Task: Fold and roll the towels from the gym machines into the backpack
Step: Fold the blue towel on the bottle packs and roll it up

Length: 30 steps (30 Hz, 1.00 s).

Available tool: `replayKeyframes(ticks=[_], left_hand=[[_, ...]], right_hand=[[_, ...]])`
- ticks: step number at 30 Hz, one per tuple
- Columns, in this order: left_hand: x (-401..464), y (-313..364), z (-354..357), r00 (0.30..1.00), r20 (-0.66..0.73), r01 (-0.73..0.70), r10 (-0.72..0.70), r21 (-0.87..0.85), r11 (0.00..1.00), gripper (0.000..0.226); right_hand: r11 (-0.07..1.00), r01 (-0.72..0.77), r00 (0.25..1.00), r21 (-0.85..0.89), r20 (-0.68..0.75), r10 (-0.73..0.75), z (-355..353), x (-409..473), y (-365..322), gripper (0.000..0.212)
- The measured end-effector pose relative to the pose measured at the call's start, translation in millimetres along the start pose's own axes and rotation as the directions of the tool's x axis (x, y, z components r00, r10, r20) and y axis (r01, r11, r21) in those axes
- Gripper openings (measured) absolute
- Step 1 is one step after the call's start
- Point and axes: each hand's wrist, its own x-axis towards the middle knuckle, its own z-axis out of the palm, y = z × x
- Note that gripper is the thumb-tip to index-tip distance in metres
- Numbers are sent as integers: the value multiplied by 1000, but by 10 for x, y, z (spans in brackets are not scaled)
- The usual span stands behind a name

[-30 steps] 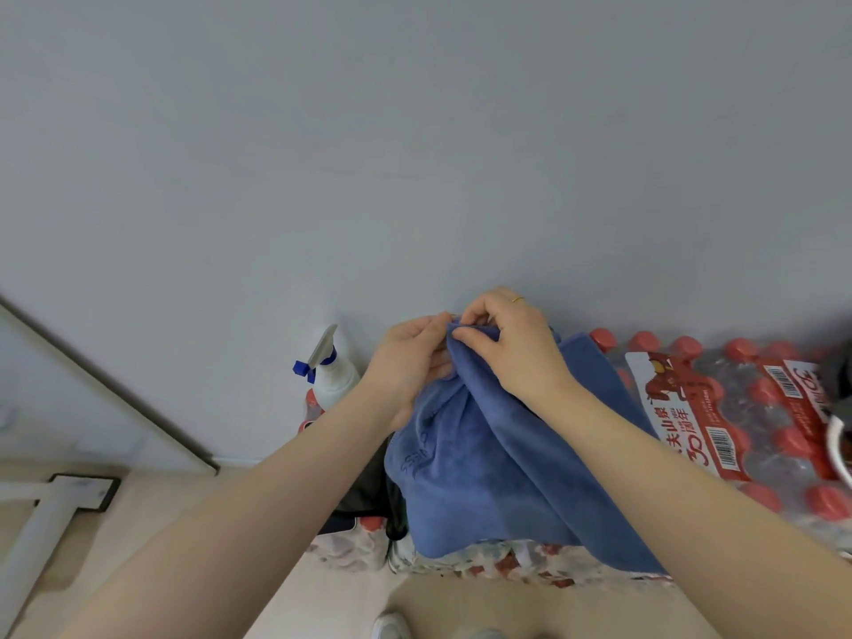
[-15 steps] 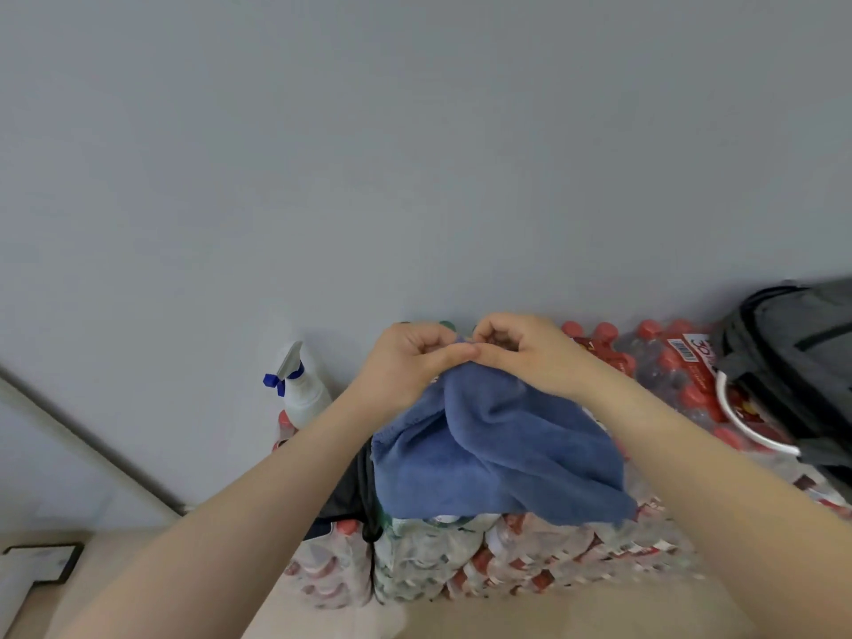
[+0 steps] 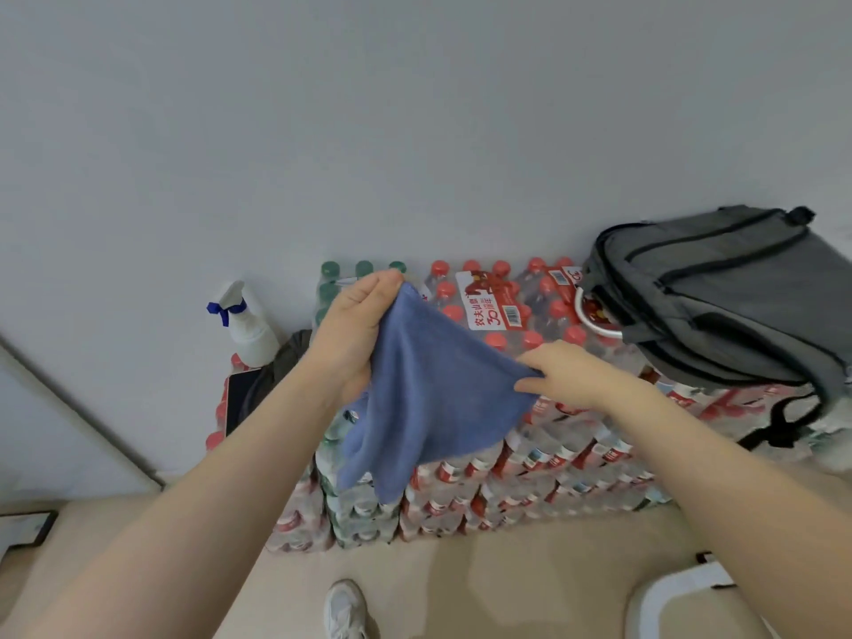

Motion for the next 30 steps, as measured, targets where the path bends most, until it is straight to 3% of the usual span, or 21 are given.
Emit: replayKeyframes(ticks=[5,7,9,11,13,16,19,23,26,30], left_hand=[[-255,-28,-15,985,-169,-39,33,-33,999,28],[-299,-128,-97,971,-230,-29,70,175,984,28],[-333,-286,-200,946,-293,38,137,522,852,27],[-350,-471,-276,932,-322,81,163,626,775,35],[-330,-574,-306,923,-344,89,171,625,776,40],[-197,-562,-326,909,-368,112,197,670,734,36],[23,-513,-353,904,-378,99,201,642,760,29],[438,-482,-451,895,-441,122,68,388,913,16],[831,-483,-542,893,-449,124,35,320,939,20],[1443,-526,-694,880,-474,151,30,339,929,22]], right_hand=[[992,-63,997,-111,-50,57,168,-451,250,29],[972,-153,979,-180,-159,125,197,-563,362,23],[929,-288,923,-234,-327,204,215,-648,473,21],[902,-359,854,-239,-474,214,252,-676,548,23],[939,-325,799,-109,-563,212,248,-656,571,21],[953,-247,780,176,-548,304,174,-512,571,16],[957,-227,767,180,-572,290,69,-229,589,18],[967,-167,706,191,-661,253,-63,201,593,23],[958,-133,672,255,-688,276,-185,550,618,23],[968,-162,724,191,-644,248,-342,1089,706,23]])
